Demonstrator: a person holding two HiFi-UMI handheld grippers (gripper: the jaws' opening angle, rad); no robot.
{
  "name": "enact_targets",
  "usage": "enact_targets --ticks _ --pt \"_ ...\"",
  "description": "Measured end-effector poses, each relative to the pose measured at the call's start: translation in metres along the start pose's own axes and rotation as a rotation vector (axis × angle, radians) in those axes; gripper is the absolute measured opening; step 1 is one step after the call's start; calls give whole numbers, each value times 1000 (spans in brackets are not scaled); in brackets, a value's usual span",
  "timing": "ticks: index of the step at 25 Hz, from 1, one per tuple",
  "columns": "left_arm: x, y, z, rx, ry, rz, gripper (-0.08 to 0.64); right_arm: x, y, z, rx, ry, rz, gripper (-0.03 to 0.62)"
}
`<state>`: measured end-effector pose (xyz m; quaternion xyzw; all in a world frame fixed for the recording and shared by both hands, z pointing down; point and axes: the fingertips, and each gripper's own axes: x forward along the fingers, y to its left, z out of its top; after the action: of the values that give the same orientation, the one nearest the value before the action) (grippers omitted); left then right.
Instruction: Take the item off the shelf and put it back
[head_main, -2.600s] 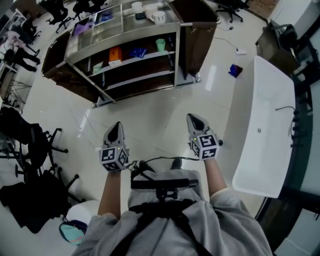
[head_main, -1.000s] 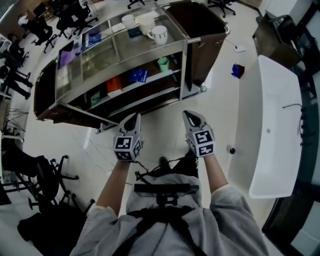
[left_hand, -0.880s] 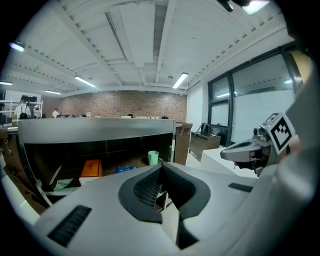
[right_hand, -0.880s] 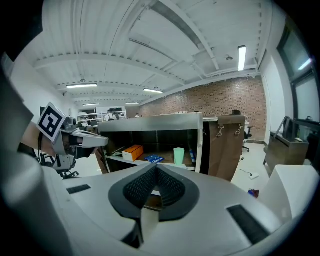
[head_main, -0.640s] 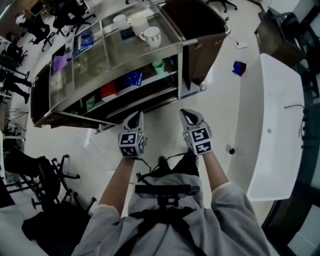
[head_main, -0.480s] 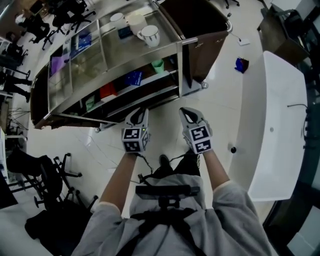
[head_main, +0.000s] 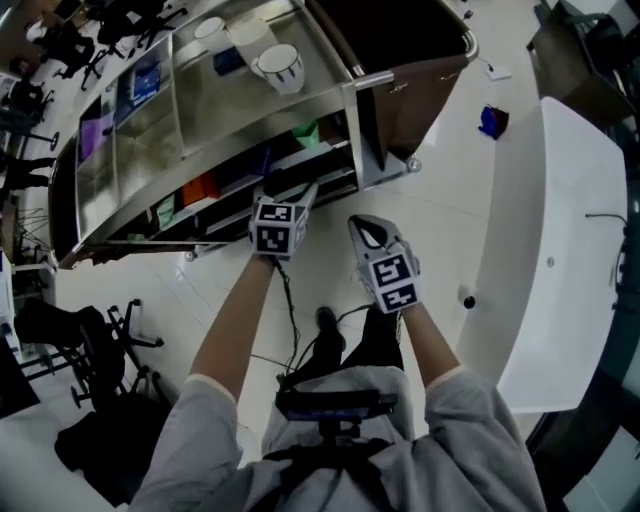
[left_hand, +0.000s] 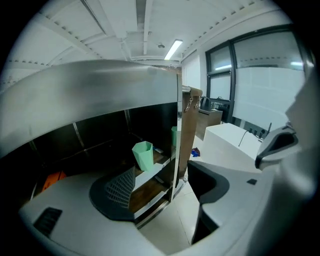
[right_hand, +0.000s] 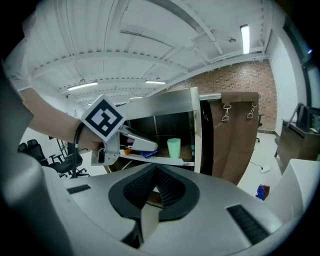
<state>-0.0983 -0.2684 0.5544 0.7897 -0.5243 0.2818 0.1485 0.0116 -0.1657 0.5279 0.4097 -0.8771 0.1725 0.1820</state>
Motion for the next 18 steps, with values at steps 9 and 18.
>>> enact_targets --ticks 9,18 --pt "88 32 -4 82 94 55 410 38 -22 -13 25 22 21 9" --pt "130 50 4 102 90 69 426 51 -28 -34 55 47 37 9"
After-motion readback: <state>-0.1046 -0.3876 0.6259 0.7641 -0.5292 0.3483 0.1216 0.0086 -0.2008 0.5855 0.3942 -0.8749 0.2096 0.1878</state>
